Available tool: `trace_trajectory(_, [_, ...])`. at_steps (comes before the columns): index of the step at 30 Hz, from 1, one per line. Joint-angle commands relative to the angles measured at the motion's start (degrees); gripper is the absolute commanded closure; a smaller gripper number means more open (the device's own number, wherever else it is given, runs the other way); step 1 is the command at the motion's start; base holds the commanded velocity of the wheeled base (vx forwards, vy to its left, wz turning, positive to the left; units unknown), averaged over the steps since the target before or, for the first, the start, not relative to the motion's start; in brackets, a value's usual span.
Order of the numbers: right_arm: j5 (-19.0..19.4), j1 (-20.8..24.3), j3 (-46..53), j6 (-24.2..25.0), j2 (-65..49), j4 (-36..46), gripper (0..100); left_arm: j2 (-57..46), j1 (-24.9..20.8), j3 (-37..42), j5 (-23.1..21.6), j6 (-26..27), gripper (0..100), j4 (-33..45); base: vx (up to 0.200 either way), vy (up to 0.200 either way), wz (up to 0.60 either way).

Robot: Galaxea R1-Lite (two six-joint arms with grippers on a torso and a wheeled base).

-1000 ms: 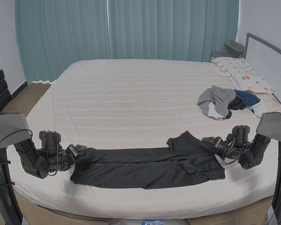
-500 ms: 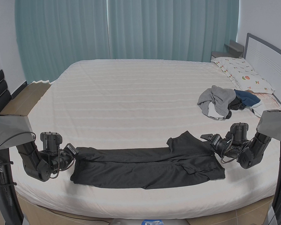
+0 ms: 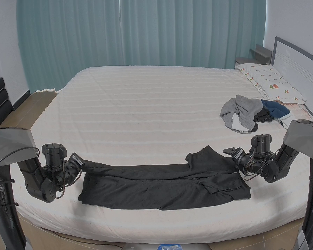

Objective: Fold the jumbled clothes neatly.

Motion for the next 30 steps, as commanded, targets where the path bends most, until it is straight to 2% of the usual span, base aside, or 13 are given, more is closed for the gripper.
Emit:
trace_trajectory(1, [-0.6,0.1,-1.7,-0.1,2.3,0.1,0,0.3,0.0,-0.1,0.0,0.0,100,0.0,0.0,0.0,0.0])
trace_trajectory(19, [-1.9,-0.1,-5.1,-1.1,4.9,2.4,0,0.5,-0.1,-0.1,0.0,0.0,100,0.0,0.0,0.0,0.0])
trace_trajectory(20, [-1.9,-0.1,-5.3,-1.2,5.4,2.4,100,0.5,-0.2,-0.1,0.0,0.0,100,0.0,0.0,0.0,0.0])
trace_trajectory(30, [-3.3,-0.3,-6.3,-2.2,5.8,2.3,100,0.2,-0.2,-0.1,0.4,0.0,100,0.0,0.0,0.0,0.0])
